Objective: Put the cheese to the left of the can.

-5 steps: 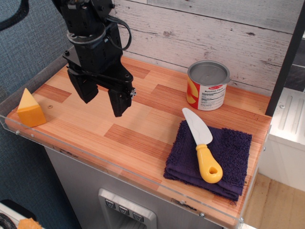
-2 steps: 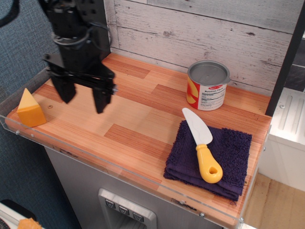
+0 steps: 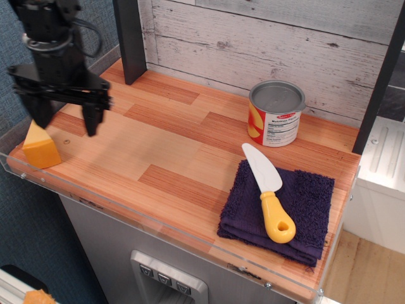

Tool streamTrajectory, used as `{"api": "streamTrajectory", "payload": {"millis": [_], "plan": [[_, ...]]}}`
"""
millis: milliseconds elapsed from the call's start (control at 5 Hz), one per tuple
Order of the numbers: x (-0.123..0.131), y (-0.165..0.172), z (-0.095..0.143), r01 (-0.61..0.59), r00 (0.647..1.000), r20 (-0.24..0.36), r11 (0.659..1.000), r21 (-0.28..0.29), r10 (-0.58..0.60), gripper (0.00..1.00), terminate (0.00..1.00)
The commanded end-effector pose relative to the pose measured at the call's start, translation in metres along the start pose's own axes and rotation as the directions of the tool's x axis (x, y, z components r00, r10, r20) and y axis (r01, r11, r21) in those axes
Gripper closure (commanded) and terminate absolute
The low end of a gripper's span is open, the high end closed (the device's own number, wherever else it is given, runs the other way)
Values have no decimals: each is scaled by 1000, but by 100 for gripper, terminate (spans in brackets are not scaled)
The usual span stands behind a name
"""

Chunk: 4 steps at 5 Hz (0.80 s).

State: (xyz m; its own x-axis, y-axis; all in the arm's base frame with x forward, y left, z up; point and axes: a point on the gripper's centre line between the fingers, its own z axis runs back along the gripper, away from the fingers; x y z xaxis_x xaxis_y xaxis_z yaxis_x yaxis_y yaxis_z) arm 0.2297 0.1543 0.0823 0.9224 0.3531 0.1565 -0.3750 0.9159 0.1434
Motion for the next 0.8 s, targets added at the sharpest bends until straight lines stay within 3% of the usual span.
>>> {"api": "streamTrajectory", "payload": {"millis": [0,600], "plan": [[12,37,-13,-169,986,14,986,14,169,0,0],[21,43,-38,-291,956,25,955,-48,293,0,0]]}}
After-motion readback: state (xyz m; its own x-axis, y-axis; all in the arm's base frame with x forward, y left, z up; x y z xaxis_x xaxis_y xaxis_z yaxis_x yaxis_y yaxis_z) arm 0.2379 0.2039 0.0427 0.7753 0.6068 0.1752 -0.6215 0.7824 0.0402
